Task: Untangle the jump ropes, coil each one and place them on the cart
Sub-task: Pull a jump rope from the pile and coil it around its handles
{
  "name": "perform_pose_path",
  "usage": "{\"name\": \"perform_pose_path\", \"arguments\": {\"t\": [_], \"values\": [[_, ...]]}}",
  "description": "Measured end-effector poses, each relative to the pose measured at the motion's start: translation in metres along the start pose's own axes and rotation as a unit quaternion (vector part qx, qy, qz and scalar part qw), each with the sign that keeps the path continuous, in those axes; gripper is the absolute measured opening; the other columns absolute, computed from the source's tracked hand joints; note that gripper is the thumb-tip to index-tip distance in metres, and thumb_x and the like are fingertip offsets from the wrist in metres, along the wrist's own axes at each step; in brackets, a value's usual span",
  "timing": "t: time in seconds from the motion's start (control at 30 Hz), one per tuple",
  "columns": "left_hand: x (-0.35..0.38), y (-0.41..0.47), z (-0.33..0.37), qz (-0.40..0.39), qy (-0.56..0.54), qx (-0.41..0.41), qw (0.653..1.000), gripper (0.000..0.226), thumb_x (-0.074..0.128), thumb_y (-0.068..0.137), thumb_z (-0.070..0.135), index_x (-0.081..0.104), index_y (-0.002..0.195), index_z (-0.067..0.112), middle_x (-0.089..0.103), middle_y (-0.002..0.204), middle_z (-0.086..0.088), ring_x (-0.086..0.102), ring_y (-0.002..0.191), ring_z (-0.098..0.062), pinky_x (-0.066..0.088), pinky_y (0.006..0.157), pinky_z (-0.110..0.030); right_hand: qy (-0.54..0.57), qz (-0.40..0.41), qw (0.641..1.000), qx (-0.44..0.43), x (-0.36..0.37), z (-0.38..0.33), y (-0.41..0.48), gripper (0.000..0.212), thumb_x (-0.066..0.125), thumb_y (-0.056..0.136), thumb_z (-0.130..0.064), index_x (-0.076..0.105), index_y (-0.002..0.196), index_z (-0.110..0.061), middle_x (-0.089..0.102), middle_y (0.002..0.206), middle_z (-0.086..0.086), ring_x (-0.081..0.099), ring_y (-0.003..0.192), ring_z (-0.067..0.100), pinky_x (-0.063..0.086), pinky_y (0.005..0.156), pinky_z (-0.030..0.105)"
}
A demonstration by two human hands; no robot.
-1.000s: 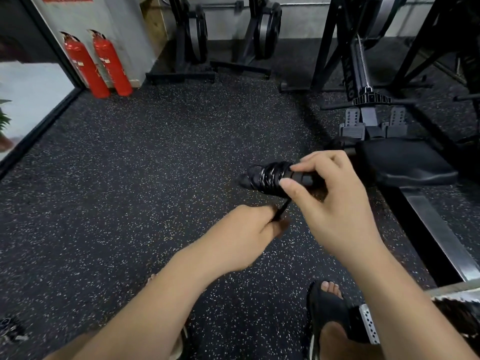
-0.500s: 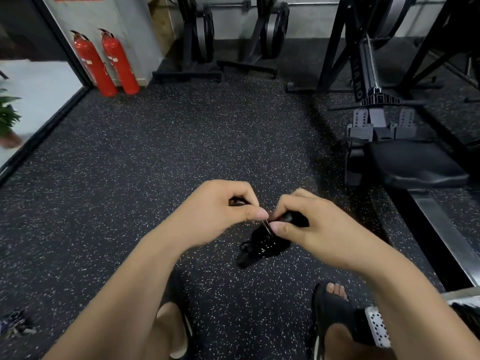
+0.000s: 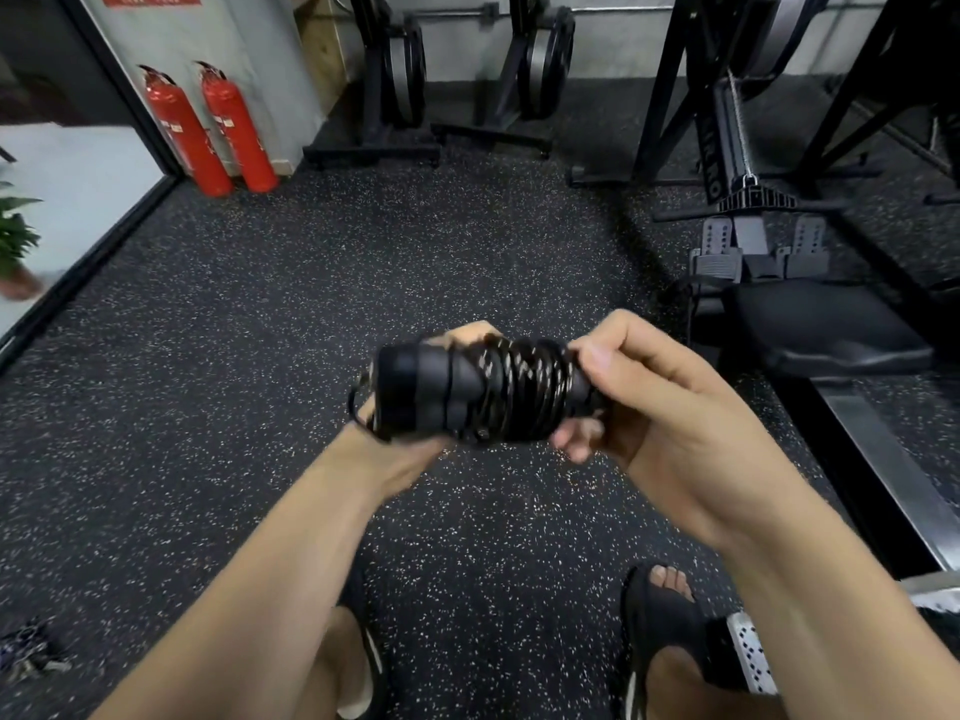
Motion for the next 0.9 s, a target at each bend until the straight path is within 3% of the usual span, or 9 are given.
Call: {"name": "perform_pose_path", "arguments": {"t": [0.07, 0.13, 0.27, 0.37, 0.47, 0.63, 0.7, 0.77, 0.9], "values": [[0.005, -0.001, -0.012, 0.082, 0.024, -0.066, 0.994, 0.022, 0.055, 0.098, -0.006, 0.06, 0.084, 0.01, 0.059, 0.071, 0.0, 0.05, 0.075, -0.017, 0.05, 0.083, -0.041, 0.055, 0.042, 0.998, -0.009, -0.006, -0.001, 0.002, 0.021, 0.065, 0.105, -0.024, 0.062, 0.089, -0.011, 0.07, 0.087, 0.015, 0.067, 0.07, 0.024, 0.057, 0.062, 0.026], [0.023, 0.001, -0.003, 0.083, 0.025, -0.058, 0.995, 0.019, 0.052, 0.093, 0.017, 0.046, 0.076, 0.019, 0.043, 0.064, 0.004, 0.034, 0.066, -0.017, 0.032, 0.066, -0.038, 0.098, 0.093, 0.991, -0.01, -0.013, 0.002, 0.003, 0.02, 0.062, 0.104, -0.025, 0.06, 0.091, -0.009, 0.071, 0.087, 0.014, 0.068, 0.071, 0.023, 0.059, 0.064, 0.023], [0.044, 0.001, 0.007, 0.036, 0.159, -0.052, 0.985, 0.025, 0.055, 0.106, 0.037, 0.061, 0.082, 0.032, 0.062, 0.072, 0.015, 0.053, 0.068, -0.014, 0.043, 0.07, -0.038, 0.088, 0.151, 0.984, -0.029, -0.027, 0.008, 0.002, 0.019, 0.067, 0.1, -0.024, 0.061, 0.092, -0.008, 0.073, 0.096, 0.013, 0.069, 0.079, 0.025, 0.061, 0.071, 0.026], [0.06, -0.004, 0.015, -0.039, 0.141, -0.024, 0.989, 0.009, 0.069, 0.098, 0.044, 0.069, 0.099, 0.035, 0.072, 0.091, 0.017, 0.065, 0.089, -0.004, 0.052, 0.087, -0.036, 0.01, 0.165, 0.986, -0.03, -0.033, 0.009, 0.001, 0.024, 0.078, 0.091, -0.032, 0.068, 0.097, -0.011, 0.068, 0.099, 0.014, 0.065, 0.083, 0.027, 0.056, 0.071, 0.027], [0.061, -0.009, 0.02, -0.057, 0.096, -0.018, 0.994, 0.04, 0.056, 0.1, 0.062, 0.068, 0.116, 0.027, 0.062, 0.078, 0.007, 0.059, 0.07, -0.003, 0.049, 0.071, -0.03, -0.117, 0.164, 0.978, -0.045, -0.037, 0.003, 0.001, 0.034, 0.084, 0.085, -0.044, 0.07, 0.096, -0.015, 0.063, 0.093, 0.009, 0.057, 0.086, 0.025, 0.051, 0.081, 0.043], [0.041, -0.007, 0.019, 0.001, 0.211, -0.035, 0.977, 0.047, 0.042, 0.091, 0.081, 0.057, 0.103, 0.038, 0.059, 0.062, 0.037, 0.056, 0.06, 0.014, 0.037, 0.054, -0.012, -0.279, 0.116, 0.952, -0.051, -0.038, -0.003, 0.005, 0.046, 0.087, 0.081, -0.058, 0.063, 0.087, -0.019, 0.066, 0.09, 0.027, 0.053, 0.076, 0.023, 0.044, 0.072, 0.049], [0.039, -0.007, 0.02, 0.008, 0.234, -0.03, 0.972, 0.039, 0.043, 0.085, 0.073, 0.055, 0.098, 0.039, 0.059, 0.062, 0.031, 0.055, 0.062, 0.02, 0.039, 0.055, -0.008, -0.293, 0.094, 0.951, -0.041, -0.039, -0.003, 0.007, 0.047, 0.089, 0.08, -0.057, 0.062, 0.088, -0.019, 0.069, 0.092, 0.024, 0.057, 0.075, 0.028, 0.05, 0.071, 0.055], [0.039, -0.007, 0.021, -0.006, 0.25, -0.012, 0.968, 0.059, 0.042, 0.084, 0.074, 0.062, 0.12, 0.032, 0.059, 0.069, 0.033, 0.055, 0.068, 0.024, 0.039, 0.06, -0.004, -0.302, 0.072, 0.95, -0.029, -0.039, -0.005, 0.008, 0.047, 0.09, 0.082, -0.047, 0.06, 0.09, -0.012, 0.075, 0.098, 0.012, 0.067, 0.083, 0.036, 0.056, 0.079, 0.059], [0.044, -0.009, 0.022, -0.035, 0.247, -0.004, 0.969, 0.072, 0.038, 0.086, 0.089, 0.054, 0.141, 0.045, 0.058, 0.106, 0.053, 0.054, 0.106, 0.029, 0.042, 0.083, 0.001, -0.328, 0.063, 0.942, -0.023, -0.039, -0.006, 0.006, 0.047, 0.092, 0.075, -0.034, 0.056, 0.085, -0.006, 0.078, 0.106, -0.002, 0.076, 0.092, 0.017, 0.06, 0.085, 0.037]]}}
Point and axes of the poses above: each hand's wrist, its own y-axis towards the middle knuckle, its own x-axis out of the palm, z = x × y, the point moved 9 cm from there along y, towards the middle knuckle
